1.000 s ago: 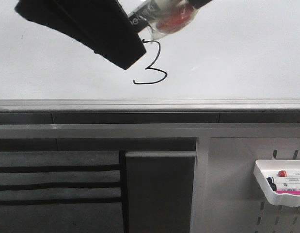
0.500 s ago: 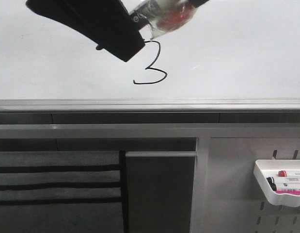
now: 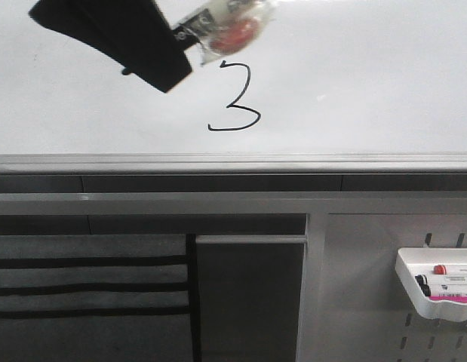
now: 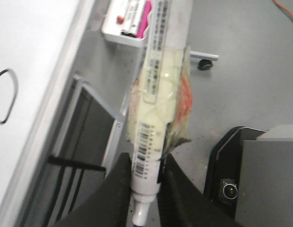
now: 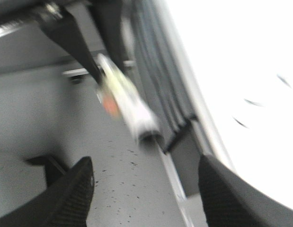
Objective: Write number 3 on whiteboard
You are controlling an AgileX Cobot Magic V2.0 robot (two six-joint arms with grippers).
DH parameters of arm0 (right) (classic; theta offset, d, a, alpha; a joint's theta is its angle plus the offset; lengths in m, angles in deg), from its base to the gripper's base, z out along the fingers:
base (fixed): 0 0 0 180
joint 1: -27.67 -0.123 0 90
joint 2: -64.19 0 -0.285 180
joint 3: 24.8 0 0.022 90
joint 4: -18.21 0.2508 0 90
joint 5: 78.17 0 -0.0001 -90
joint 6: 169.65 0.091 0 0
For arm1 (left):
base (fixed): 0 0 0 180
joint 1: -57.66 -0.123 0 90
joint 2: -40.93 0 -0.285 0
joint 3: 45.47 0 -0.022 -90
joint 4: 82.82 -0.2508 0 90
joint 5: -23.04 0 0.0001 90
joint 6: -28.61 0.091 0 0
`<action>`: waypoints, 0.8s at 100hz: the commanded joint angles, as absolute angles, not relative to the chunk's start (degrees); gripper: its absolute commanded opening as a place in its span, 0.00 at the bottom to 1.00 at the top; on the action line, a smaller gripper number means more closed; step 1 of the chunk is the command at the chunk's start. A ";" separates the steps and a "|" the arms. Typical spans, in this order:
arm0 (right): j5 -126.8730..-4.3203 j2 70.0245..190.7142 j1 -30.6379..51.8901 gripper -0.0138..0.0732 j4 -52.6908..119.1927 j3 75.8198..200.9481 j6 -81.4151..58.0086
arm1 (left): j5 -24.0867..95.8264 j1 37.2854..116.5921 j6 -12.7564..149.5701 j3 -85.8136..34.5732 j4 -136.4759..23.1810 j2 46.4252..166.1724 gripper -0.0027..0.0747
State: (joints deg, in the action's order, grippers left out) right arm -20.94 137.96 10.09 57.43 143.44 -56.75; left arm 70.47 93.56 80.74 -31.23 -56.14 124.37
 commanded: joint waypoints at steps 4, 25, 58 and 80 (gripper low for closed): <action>-22.76 132.55 17.26 0.65 56.20 144.53 -47.55 | 62.83 88.40 74.91 -30.96 -56.89 121.18 0.09; -22.80 128.38 24.08 0.65 56.20 140.71 -47.14 | 40.88 77.78 63.80 -22.21 -55.70 120.37 0.09; -25.14 128.26 24.08 0.65 56.20 137.09 -47.14 | 20.81 74.40 61.56 -15.10 -49.39 125.80 0.09; -25.29 128.37 24.08 0.65 56.20 137.09 -47.14 | 20.65 74.40 61.56 -15.10 -49.29 129.03 0.09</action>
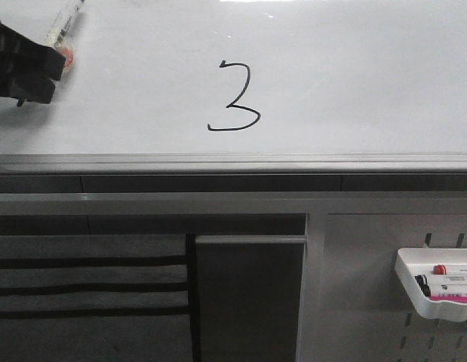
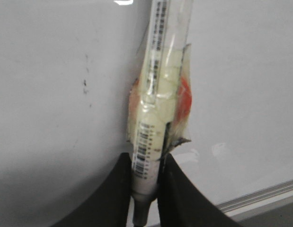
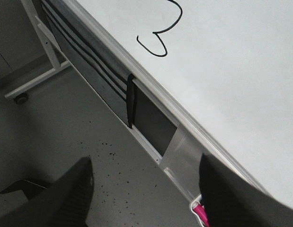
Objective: Write number 3 on whiteboard
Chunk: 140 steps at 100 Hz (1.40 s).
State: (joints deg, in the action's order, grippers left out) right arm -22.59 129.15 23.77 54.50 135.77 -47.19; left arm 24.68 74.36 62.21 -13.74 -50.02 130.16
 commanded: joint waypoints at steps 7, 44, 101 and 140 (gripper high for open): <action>-25.29 128.37 24.08 0.65 56.20 137.09 -47.14 | 20.65 74.40 61.56 -15.10 -49.29 129.03 0.09; -25.29 128.37 24.08 0.65 56.20 137.09 -47.14 | 23.51 74.40 61.56 -15.10 -49.15 129.03 0.26; -27.67 125.15 24.08 0.62 42.02 137.09 -17.24 | 41.34 74.40 61.56 -18.48 -58.71 119.13 0.55; -45.49 110.98 27.02 0.48 35.25 121.57 -2.12 | 56.29 71.12 42.95 -16.53 -74.86 101.54 0.55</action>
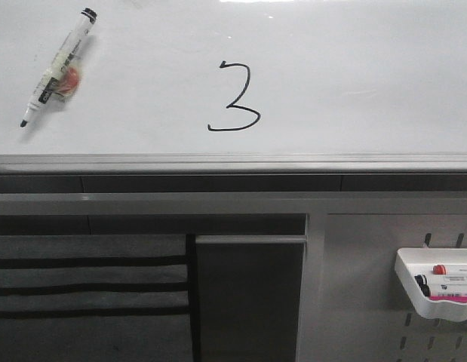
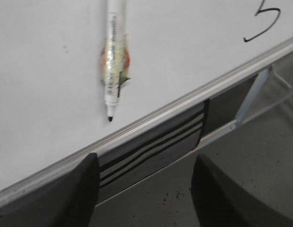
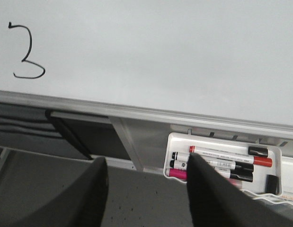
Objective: Write number 3 on whiteboard
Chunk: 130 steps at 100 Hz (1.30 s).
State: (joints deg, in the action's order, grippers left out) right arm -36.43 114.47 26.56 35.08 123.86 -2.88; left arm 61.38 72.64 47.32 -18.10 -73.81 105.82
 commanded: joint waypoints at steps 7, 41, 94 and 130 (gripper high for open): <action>-49.68 107.85 27.02 0.43 35.25 118.10 -2.12 | 51.28 69.84 40.37 -12.22 -74.71 97.69 0.55; -56.40 99.84 27.02 0.08 35.25 108.89 -4.00 | 16.65 67.91 40.19 7.00 -73.82 85.86 0.09; -56.42 99.84 27.02 0.08 35.25 106.88 -3.90 | 13.48 67.91 40.19 13.17 -71.62 86.73 0.01; -56.42 99.84 27.02 0.08 35.25 106.88 -3.90 | 6.21 64.81 40.19 30.93 -71.62 62.36 0.01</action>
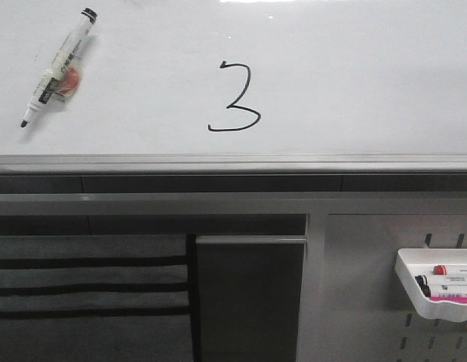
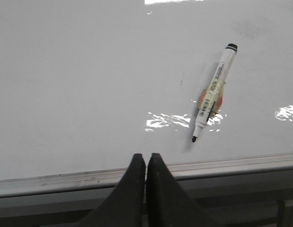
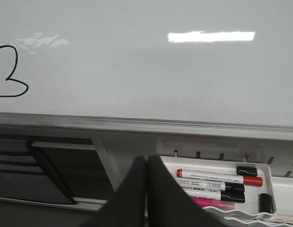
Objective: Write number 3 on whiteboard
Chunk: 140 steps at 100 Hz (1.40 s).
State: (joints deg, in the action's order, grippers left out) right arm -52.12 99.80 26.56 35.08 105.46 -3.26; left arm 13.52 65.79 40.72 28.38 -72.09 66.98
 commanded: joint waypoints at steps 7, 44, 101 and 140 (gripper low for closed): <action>-56.42 99.84 27.02 0.08 35.25 106.88 -3.90 | 9.95 63.45 40.19 32.37 -71.62 58.05 0.01; -56.43 99.84 27.02 0.08 35.25 106.88 -3.90 | 16.26 62.72 38.00 32.39 -74.91 46.77 0.01; -56.36 99.84 27.02 0.08 35.25 106.88 -3.90 | 17.43 62.72 25.83 32.39 -87.70 46.90 0.01; -56.36 99.84 27.02 0.08 35.25 106.88 -3.90 | 17.43 62.72 25.83 32.39 -87.70 46.90 0.01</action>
State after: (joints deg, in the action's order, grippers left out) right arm -52.22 99.75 26.56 35.08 105.43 -3.26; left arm 21.37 62.86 26.61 32.09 -87.83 48.49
